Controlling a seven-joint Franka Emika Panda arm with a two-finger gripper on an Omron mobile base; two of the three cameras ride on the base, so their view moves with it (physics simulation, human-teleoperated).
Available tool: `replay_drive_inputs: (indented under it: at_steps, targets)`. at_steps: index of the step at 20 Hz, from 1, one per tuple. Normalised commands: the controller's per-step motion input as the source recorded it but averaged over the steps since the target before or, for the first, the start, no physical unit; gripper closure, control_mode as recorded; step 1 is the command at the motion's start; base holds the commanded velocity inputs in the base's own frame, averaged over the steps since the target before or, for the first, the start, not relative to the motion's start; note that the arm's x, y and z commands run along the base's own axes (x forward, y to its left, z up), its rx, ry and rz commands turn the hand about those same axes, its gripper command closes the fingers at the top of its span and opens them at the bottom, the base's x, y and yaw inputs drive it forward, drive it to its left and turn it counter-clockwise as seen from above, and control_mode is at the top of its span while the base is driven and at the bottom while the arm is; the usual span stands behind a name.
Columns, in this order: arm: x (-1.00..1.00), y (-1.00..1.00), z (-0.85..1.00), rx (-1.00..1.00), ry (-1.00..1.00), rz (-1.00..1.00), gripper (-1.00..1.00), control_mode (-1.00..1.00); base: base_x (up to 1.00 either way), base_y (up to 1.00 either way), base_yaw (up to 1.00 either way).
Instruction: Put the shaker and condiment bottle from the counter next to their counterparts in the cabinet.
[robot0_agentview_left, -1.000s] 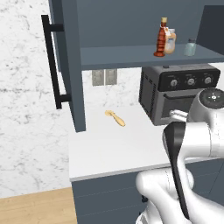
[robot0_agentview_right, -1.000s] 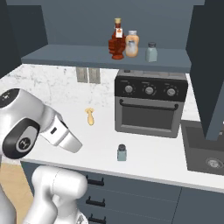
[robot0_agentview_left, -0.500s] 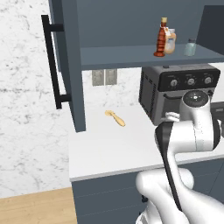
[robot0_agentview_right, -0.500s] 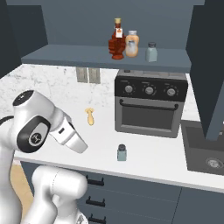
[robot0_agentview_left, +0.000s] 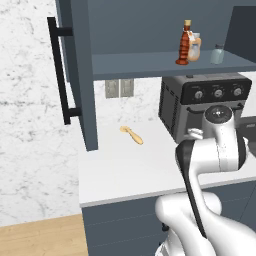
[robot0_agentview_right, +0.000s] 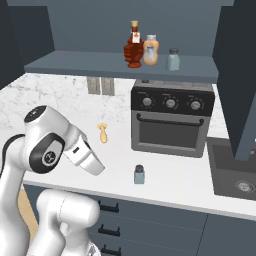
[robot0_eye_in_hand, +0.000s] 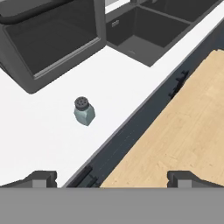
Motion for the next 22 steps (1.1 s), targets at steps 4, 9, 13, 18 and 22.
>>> replay_drive_inputs:
  at_steps: [4,9,13,18,22]
  targets:
    - [0.00,0.00,-0.58,-0.09,-0.25,-0.06,-1.00,-1.00,0.00,0.00,0.00]
    - [-0.04,0.00,-0.49,-0.04,-0.17,-0.03,-1.00,-1.00,0.00,0.00,0.00]
    - [0.03,0.00,-0.47,-0.02,-0.04,0.00,-1.00,-1.00,0.00,0.00,0.00]
    - [0.08,0.00,-0.64,-0.08,-0.17,0.00,-1.00,-1.00,0.00,0.00,0.00]
    - [0.09,0.00,-0.57,-0.11,-0.23,0.00,-1.00,-1.00,0.00,0.00,0.00]
